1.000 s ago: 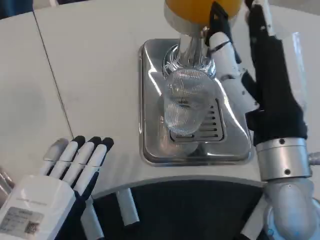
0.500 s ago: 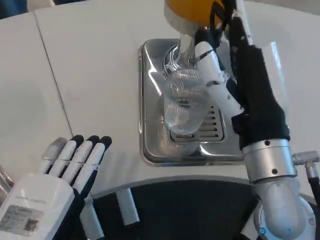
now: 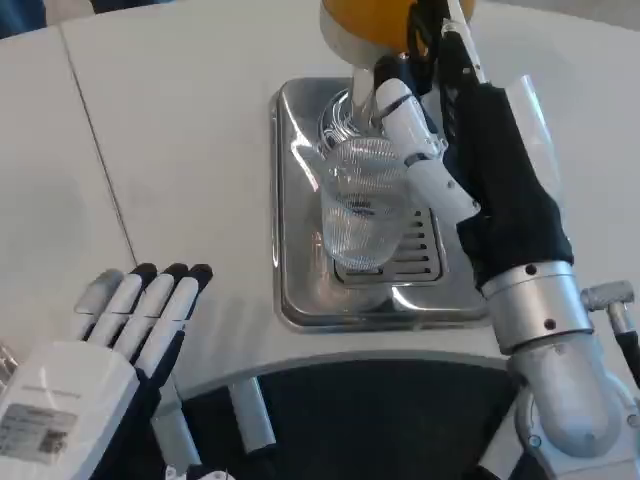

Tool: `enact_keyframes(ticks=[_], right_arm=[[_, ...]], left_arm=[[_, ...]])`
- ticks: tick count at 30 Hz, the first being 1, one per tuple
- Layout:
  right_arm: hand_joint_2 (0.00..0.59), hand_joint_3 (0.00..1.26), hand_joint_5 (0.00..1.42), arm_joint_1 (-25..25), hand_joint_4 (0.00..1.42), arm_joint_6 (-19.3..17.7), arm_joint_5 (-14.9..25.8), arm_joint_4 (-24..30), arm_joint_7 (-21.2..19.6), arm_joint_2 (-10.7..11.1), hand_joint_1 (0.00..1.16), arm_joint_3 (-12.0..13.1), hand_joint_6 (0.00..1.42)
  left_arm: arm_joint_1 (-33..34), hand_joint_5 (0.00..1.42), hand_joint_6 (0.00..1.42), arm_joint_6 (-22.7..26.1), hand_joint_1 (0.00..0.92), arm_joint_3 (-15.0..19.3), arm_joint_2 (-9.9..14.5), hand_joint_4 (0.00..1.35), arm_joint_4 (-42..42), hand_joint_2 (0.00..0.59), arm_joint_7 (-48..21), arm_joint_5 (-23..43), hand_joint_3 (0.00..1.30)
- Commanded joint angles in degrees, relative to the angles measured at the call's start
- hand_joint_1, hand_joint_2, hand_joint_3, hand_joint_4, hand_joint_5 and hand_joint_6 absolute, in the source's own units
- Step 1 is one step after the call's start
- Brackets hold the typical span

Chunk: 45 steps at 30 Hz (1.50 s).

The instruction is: Grasp the cup under the faucet to collect the drink, then remove the cup.

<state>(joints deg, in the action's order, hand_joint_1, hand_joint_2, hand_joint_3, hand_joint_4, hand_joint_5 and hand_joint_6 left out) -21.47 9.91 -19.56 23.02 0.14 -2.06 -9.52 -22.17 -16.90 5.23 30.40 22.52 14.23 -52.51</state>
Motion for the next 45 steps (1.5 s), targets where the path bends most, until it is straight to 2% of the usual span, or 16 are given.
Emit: enact_keyframes(ticks=[1,6,11,16,19,20,24,28,35,45], right_arm=[[0.506,0.00,0.00,-1.16,0.00,1.61,-1.44,0.86,1.55,1.79,0.16,-1.00,0.00],[0.489,0.02,0.00,-2.10,0.00,2.03,-6.06,1.48,2.60,4.29,0.01,-3.30,0.02],[0.497,0.07,0.01,-3.48,0.00,2.99,-9.81,1.60,5.03,6.36,0.00,-5.62,0.04],[0.512,0.12,0.06,-4.97,0.02,7.04,-17.37,3.33,7.20,7.93,0.00,-8.04,0.08],[0.532,0.17,0.10,-7.17,0.06,10.15,-24.49,4.08,11.40,9.88,0.00,-10.36,0.11],[0.548,0.18,0.10,-7.65,0.06,10.62,-26.24,4.32,12.52,10.39,0.00,-10.94,0.12],[0.548,0.20,0.12,-8.40,0.07,11.25,-31.15,5.33,15.25,11.04,0.00,-12.33,0.12],[0.550,0.20,0.12,-8.64,0.07,11.66,-33.53,6.23,17.08,10.61,0.00,-12.21,0.12],[0.557,0.21,0.12,-9.46,0.08,12.02,-35.17,7.75,19.59,10.51,0.00,-11.39,0.13],[0.563,0.21,0.12,-9.91,0.07,11.83,-37.27,8.52,22.33,10.14,0.00,-11.12,0.13]], left_arm=[[-0.19,0.00,0.00,-0.15,0.003,-0.09,-0.27,0.00,-1.17,0.074,0.02,0.39,0.00],[0.47,0.00,0.00,-0.40,0.000,-0.28,-0.16,0.00,-1.77,0.076,-0.01,0.74,0.00],[1.17,0.00,0.00,-0.48,0.000,-0.52,-0.17,0.00,-2.34,0.074,-0.13,1.03,0.00],[1.70,0.00,0.00,-0.51,0.000,-0.61,-0.21,0.00,-2.76,0.072,-0.19,1.27,0.00],[2.40,0.00,0.00,-0.43,0.000,-0.81,-0.33,0.00,-3.13,0.072,-0.25,1.47,0.00],[2.69,0.00,0.00,-0.37,0.000,-0.95,-0.39,0.00,-3.24,0.073,-0.28,1.49,0.00],[4.15,0.00,0.00,0.07,0.000,-1.64,-0.88,0.00,-3.72,0.076,-0.27,1.52,0.00],[6.01,0.00,0.00,0.79,0.000,-2.23,-1.78,0.00,-4.57,0.074,-0.09,1.82,0.00],[12.07,0.00,0.00,3.21,0.000,-4.05,-4.02,0.00,-7.24,0.068,-0.49,1.96,0.00],[16.35,0.00,0.00,5.36,0.000,-6.84,-4.91,0.00,-9.85,0.068,-0.36,2.37,0.00]])
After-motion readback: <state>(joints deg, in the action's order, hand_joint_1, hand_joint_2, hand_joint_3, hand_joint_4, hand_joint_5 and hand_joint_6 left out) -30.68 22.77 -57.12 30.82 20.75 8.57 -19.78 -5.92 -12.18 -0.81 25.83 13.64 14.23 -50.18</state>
